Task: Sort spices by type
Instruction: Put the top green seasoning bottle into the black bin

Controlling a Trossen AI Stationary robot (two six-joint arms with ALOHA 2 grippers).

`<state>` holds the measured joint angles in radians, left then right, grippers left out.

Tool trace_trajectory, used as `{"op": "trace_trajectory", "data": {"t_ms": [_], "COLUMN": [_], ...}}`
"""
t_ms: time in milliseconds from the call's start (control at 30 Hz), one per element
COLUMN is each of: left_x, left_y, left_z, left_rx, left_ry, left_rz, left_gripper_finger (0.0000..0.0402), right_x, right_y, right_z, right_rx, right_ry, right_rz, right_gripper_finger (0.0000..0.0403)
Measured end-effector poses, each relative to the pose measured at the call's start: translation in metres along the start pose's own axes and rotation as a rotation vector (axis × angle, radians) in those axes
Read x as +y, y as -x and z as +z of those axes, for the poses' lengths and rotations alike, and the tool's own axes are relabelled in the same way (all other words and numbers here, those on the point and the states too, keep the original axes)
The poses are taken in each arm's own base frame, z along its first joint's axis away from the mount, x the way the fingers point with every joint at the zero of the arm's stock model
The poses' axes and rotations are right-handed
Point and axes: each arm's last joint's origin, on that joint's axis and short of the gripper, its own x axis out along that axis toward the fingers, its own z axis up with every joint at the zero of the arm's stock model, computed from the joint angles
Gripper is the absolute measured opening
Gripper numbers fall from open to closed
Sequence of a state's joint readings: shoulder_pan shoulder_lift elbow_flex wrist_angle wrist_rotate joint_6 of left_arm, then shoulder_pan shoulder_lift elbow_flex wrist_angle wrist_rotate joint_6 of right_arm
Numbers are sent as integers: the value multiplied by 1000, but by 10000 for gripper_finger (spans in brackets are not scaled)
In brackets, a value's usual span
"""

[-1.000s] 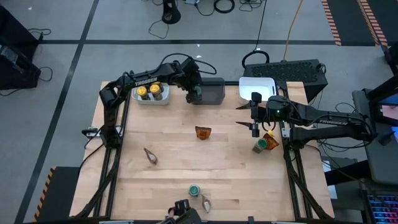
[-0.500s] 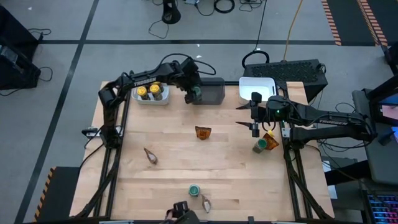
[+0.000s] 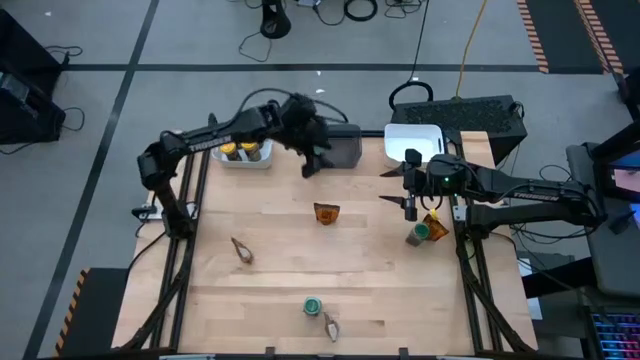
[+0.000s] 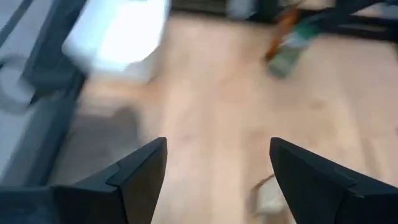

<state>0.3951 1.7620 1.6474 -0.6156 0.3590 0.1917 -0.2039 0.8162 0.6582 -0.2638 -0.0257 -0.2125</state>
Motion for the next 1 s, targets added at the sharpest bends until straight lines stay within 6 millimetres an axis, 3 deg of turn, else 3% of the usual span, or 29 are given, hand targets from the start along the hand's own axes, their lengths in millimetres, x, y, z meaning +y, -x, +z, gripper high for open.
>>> {"op": "trace_trajectory", "data": {"t_ms": [200,400,667,767,867,1000], "left_x": [-78,-140,-159,-161,-160,-158], "left_y": [-27,-54,-104,-131,-155,-183], "left_z": [19,16,4,-8,-18,-16], "left_rx": [-144,-375,-596,-604,-652,-701], "left_ry": [-228,-357,-283,-263,-210,-155], "left_rz": [-63,-121,-135,-150,-167,-179], "left_gripper_finger": [287,287,287,287,287,287], "right_x": [2,3,-4,-5,-5,-4], "right_y": [0,6,37,49,56,61], "right_z": [-8,-12,7,10,9,3], "right_rx": [82,147,242,282,326,395], "right_ry": [-91,-159,-242,-284,-293,-267], "right_rz": [17,22,-102,-146,-146,-145], "right_gripper_finger": [263,263,263,263,263,263]}}
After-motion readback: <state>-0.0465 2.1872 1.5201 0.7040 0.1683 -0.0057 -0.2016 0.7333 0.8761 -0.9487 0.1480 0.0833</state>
